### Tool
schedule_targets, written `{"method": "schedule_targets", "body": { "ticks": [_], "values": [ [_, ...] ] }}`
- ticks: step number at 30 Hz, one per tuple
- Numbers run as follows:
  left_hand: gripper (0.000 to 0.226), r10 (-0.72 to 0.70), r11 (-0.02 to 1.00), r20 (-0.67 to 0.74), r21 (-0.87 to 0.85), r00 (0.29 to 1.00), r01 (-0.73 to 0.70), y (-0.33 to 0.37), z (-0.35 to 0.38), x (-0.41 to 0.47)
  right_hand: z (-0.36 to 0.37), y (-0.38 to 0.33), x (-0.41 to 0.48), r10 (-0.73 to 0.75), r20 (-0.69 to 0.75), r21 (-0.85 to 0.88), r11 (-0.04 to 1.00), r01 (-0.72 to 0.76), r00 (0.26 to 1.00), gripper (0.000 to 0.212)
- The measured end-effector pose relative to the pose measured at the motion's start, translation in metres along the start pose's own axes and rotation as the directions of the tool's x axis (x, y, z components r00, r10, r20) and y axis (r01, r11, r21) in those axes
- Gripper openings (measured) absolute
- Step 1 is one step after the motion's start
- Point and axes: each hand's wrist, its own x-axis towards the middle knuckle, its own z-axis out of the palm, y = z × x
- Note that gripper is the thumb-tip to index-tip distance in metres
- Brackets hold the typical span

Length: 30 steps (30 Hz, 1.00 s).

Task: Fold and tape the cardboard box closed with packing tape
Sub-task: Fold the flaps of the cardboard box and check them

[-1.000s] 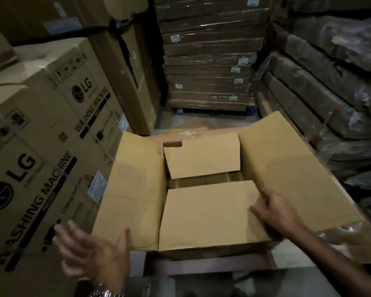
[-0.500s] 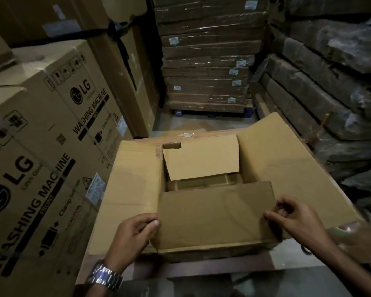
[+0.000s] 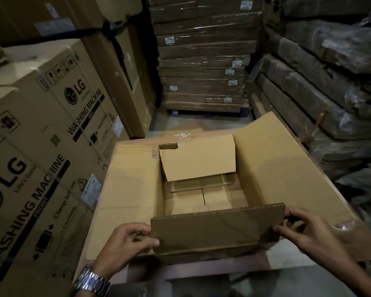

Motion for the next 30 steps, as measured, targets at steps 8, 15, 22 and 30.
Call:
{"method": "schedule_targets", "body": {
  "ticks": [8,15,22,30],
  "values": [
    [0.017,-0.047,0.999,-0.153,0.012,0.987,0.049,-0.008,0.012,0.014,0.026,-0.004,0.021,0.114,-0.143,0.011,0.993,-0.113,0.983,0.035],
    [0.012,0.015,0.975,-0.160,0.220,0.987,0.021,-0.009,0.011,0.024,0.058,-0.019,0.003,-0.325,-0.328,-0.323,0.921,0.219,0.887,0.027],
    [0.011,0.019,0.952,-0.086,0.306,0.996,0.008,-0.009,0.008,0.032,0.171,-0.042,-0.005,-0.643,0.227,-0.296,0.670,0.681,0.732,0.018],
    [0.023,-0.023,0.955,-0.040,0.294,0.999,0.034,-0.008,0.009,0.040,0.223,-0.078,0.003,-0.547,0.287,-0.427,0.661,0.617,0.786,0.028]
  ]
}}
